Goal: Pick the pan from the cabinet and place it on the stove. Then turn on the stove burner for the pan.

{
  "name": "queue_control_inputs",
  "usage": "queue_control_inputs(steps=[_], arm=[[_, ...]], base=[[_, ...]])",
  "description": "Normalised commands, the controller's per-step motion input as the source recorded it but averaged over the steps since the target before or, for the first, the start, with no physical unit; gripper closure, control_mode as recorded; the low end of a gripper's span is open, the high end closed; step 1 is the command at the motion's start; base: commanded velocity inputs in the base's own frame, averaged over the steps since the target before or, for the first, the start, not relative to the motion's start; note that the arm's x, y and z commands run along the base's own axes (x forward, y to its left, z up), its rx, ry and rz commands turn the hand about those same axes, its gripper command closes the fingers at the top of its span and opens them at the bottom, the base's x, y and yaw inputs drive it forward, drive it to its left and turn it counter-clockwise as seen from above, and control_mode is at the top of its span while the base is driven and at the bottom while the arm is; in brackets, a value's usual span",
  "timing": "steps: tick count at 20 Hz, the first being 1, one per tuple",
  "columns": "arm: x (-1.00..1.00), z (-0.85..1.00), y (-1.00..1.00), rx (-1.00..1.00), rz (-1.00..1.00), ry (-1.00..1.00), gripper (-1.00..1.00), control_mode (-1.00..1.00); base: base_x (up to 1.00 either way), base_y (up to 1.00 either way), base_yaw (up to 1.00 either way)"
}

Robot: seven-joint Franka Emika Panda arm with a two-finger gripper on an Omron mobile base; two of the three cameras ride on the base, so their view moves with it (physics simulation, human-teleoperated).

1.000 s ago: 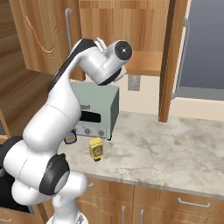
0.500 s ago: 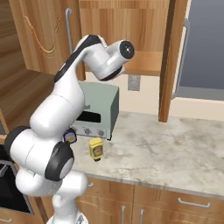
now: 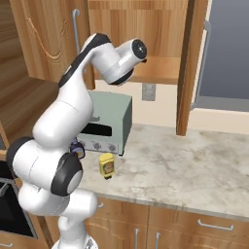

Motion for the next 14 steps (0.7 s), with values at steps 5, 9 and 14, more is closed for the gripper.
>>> queue_control_inputs(steps=[5,9,14], arm=[[-0.69,0.0,0.5,0.0,0.12,-0.01,-1.0,-1.0],[-0.84,0.0,0.54,0.0,0.13,-0.07,-1.0,-1.0],[-0.86,0.0,0.59,0.0,0.13,-0.06,-1.0,-1.0]], base=[[0.0,0.0,0.0],[0.0,0.0,0.0],[0.0,0.0,0.0]])
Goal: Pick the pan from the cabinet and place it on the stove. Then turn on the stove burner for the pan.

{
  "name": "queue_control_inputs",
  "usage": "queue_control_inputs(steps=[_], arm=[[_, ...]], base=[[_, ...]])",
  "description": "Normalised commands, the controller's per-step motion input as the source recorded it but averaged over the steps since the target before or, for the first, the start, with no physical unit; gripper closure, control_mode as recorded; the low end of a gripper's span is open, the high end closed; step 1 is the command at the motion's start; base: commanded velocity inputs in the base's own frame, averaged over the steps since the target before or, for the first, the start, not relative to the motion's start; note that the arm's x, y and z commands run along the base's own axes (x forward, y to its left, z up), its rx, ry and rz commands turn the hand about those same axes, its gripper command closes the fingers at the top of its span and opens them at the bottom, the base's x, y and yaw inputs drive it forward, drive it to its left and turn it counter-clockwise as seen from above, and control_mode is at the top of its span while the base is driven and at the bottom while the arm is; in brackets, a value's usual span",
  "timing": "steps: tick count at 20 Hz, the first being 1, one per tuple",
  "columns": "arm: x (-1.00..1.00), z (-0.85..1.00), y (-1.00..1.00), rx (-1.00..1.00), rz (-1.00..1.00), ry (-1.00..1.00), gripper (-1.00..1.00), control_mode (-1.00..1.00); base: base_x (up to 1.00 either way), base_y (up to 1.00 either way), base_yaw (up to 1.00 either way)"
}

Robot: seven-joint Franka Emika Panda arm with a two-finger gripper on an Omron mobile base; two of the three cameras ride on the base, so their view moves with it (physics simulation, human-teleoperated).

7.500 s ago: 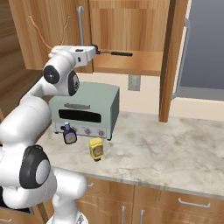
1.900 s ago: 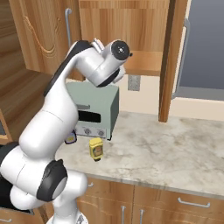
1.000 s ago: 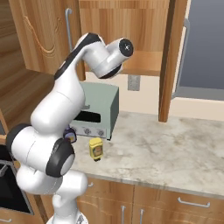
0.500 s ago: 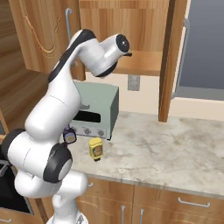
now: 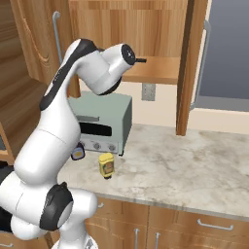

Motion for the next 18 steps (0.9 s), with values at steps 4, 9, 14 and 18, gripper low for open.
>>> queue_control_inputs(steps=[4,9,14,18], arm=[[-0.77,0.1,0.84,0.0,0.09,-0.04,-1.0,-1.0],[-0.7,0.14,0.9,-0.01,0.06,-0.04,-1.0,-1.0],[-0.61,0.1,0.95,-0.02,0.04,-0.03,-1.0,-1.0],[-0.43,0.04,0.93,-0.03,0.01,-0.02,-1.0,-1.0]], base=[[0.0,0.0,0.0],[0.0,0.0,0.0],[0.0,0.0,0.0],[0.0,0.0,0.0]])
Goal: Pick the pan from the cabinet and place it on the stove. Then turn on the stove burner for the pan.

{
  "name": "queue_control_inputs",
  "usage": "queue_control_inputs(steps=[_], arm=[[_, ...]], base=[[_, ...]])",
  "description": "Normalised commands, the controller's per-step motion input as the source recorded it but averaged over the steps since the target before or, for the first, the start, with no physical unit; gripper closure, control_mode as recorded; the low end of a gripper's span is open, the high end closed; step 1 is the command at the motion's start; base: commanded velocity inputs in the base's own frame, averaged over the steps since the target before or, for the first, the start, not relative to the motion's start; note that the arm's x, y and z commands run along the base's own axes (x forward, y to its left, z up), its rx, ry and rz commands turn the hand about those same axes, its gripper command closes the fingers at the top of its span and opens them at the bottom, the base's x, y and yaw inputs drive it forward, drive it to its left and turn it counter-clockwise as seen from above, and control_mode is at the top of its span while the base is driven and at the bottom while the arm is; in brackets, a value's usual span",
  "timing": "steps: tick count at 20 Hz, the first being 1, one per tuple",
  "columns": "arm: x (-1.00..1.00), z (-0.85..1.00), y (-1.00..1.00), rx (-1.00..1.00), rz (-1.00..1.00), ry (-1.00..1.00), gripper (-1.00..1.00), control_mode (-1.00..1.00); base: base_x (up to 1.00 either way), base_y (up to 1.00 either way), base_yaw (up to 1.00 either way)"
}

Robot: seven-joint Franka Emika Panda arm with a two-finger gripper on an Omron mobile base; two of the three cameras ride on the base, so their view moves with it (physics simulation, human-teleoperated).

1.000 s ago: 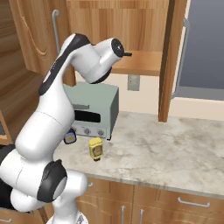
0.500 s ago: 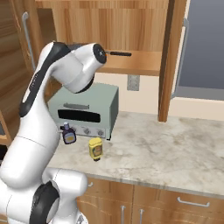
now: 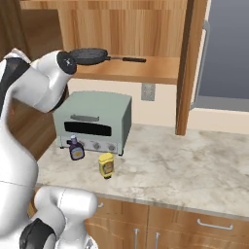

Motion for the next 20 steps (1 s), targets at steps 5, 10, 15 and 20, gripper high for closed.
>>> queue_control_inputs(steps=[5,10,15,20], arm=[[-0.25,0.0,0.71,-0.05,0.0,-0.05,-1.0,-1.0],[-0.08,0.0,0.4,-0.04,0.0,-0.03,-1.0,-1.0],[0.0,-0.01,-0.33,0.0,0.0,-0.1,-1.0,-1.0],[0.0,0.0,-0.76,0.0,-0.11,-0.09,-1.0,-1.0]], base=[[0.0,0.0,0.0],[0.0,0.0,0.0],[0.0,0.0,0.0],[0.0,0.0,0.0]])
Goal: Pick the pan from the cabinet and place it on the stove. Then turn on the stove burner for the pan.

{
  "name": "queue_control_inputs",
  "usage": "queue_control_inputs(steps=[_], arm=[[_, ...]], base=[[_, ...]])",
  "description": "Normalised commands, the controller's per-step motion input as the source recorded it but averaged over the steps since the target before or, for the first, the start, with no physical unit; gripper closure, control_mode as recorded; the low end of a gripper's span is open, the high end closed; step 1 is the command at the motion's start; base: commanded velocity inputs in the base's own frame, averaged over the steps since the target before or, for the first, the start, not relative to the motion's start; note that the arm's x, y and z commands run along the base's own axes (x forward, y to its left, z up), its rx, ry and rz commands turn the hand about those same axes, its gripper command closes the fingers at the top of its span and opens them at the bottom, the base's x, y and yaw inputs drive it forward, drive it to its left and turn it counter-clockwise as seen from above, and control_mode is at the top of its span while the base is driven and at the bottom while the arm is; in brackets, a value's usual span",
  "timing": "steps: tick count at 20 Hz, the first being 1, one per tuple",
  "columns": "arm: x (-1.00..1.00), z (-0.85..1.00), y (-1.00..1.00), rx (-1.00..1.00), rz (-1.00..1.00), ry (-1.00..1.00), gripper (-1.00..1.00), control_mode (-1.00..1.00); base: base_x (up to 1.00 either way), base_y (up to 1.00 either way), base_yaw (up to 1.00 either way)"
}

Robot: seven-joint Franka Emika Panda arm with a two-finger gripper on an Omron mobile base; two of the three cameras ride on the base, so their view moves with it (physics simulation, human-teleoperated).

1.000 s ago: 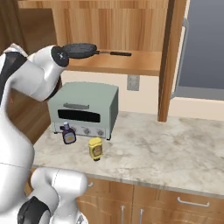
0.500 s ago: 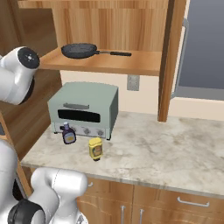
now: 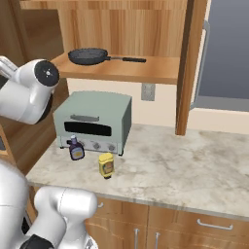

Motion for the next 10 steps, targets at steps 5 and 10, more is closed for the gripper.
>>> queue_control_inputs(steps=[5,10], arm=[[0.05,0.0,-0.76,-0.01,-0.29,-0.04,-1.0,-1.0],[0.23,0.0,-0.63,-0.05,-0.4,0.0,-1.0,-1.0]], base=[[0.0,0.0,0.0],[0.0,0.0,0.0]])
